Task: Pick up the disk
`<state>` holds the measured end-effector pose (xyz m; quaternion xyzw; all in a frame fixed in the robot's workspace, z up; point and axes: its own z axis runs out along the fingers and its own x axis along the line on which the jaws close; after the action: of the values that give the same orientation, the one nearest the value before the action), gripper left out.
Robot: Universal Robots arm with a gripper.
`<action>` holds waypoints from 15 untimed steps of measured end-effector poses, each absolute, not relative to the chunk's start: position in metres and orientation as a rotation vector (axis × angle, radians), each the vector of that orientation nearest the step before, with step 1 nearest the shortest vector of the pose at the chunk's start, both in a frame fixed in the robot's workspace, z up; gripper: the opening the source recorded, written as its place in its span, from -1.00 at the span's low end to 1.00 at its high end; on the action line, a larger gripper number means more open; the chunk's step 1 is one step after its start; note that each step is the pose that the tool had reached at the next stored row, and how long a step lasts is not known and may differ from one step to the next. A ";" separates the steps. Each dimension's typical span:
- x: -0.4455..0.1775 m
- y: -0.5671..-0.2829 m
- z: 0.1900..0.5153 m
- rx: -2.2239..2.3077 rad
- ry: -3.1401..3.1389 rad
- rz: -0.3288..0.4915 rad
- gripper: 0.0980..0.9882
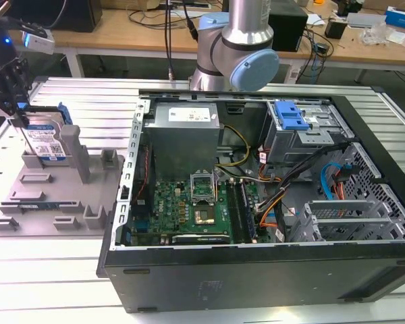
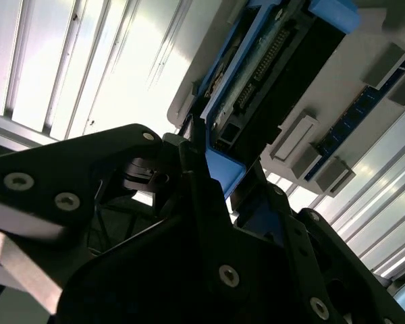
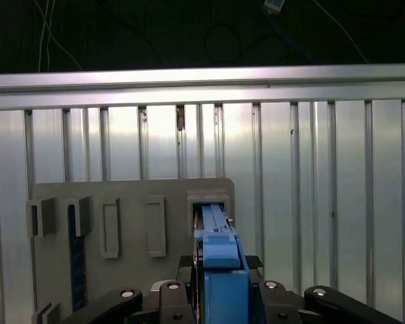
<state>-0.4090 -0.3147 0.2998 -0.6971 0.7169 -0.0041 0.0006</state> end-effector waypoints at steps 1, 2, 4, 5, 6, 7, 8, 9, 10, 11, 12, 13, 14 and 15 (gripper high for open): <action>-0.409 -0.315 0.300 -2.189 2.251 -0.013 -0.33; -0.409 -0.315 0.300 -2.189 2.251 -0.013 -0.33; -0.409 -0.315 0.300 -2.189 2.251 -0.013 -0.33; -0.409 -0.315 0.300 -2.189 2.251 -0.013 -0.37; -0.409 -0.315 0.300 -2.189 2.252 -0.013 -0.39; -0.409 -0.315 0.300 -2.189 2.252 -0.013 -0.39; -0.409 -0.315 0.300 -2.189 2.251 -0.013 -0.39; -0.409 -0.315 0.300 -2.189 2.251 -0.013 -0.39; -0.409 -0.315 0.300 -2.189 2.251 -0.013 -0.39; -0.409 -0.315 0.300 -2.189 2.251 -0.013 -0.39; -0.409 -0.315 0.300 -2.189 2.251 -0.013 -0.39; -0.409 -0.315 0.300 -2.189 2.251 -0.013 -0.39; -0.409 -0.315 0.300 -2.189 2.251 -0.013 -0.39; -0.409 -0.315 0.300 -2.189 2.251 -0.013 -0.39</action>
<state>-0.4090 -0.3150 0.2997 -0.6971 0.7169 -0.0041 0.0006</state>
